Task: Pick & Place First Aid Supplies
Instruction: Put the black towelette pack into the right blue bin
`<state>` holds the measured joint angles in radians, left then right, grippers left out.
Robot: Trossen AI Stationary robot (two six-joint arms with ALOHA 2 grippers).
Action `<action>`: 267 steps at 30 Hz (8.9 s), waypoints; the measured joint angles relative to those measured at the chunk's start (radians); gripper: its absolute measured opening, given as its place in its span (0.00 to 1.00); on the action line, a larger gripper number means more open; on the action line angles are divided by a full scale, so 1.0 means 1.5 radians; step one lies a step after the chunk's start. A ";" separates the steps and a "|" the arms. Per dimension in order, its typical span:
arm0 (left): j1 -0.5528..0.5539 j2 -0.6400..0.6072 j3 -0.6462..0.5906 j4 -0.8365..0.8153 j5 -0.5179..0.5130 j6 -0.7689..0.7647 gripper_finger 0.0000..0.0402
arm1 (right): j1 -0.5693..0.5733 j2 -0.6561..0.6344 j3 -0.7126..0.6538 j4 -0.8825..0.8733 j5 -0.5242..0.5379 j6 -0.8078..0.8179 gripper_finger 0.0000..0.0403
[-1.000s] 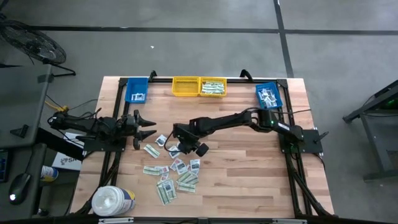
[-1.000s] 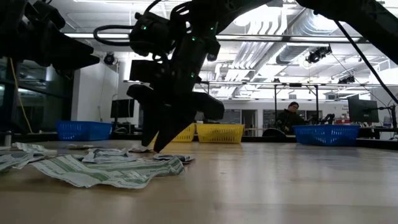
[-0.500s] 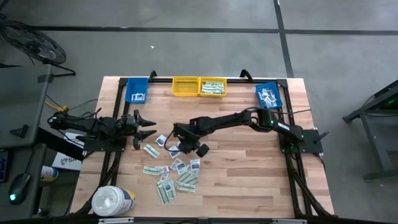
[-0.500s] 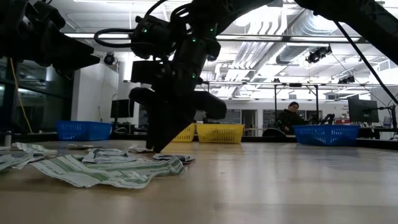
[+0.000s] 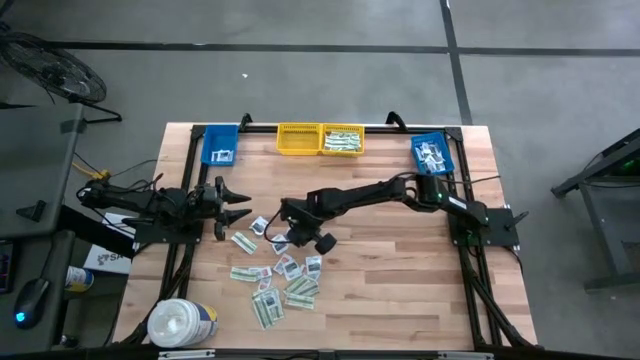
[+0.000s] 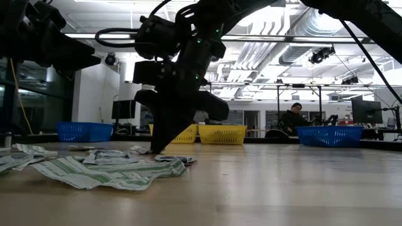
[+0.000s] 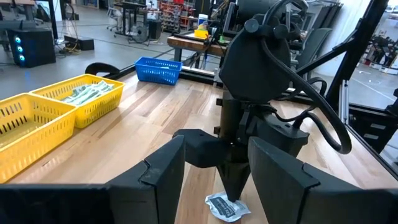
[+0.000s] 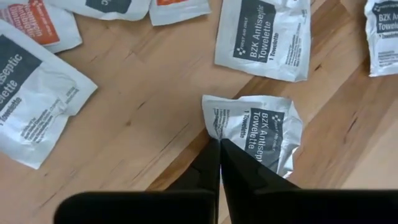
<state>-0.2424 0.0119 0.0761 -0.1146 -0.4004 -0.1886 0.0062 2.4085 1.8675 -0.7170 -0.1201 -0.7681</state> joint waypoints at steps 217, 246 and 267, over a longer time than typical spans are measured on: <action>0.000 0.000 0.001 0.001 0.000 0.000 0.44 | 0.109 -0.172 -0.167 -0.057 0.143 0.611 0.00; 0.000 0.000 0.001 0.000 0.000 0.000 0.44 | -0.071 -0.431 -0.411 -0.286 0.238 0.731 0.00; 0.000 0.000 0.001 0.000 0.000 0.000 0.44 | -0.451 -0.856 -0.754 -0.190 0.419 0.926 0.00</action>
<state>-0.2428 0.0120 0.0772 -0.1141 -0.4007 -0.1886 -0.6699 1.1250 0.7371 -1.0020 0.5078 0.6211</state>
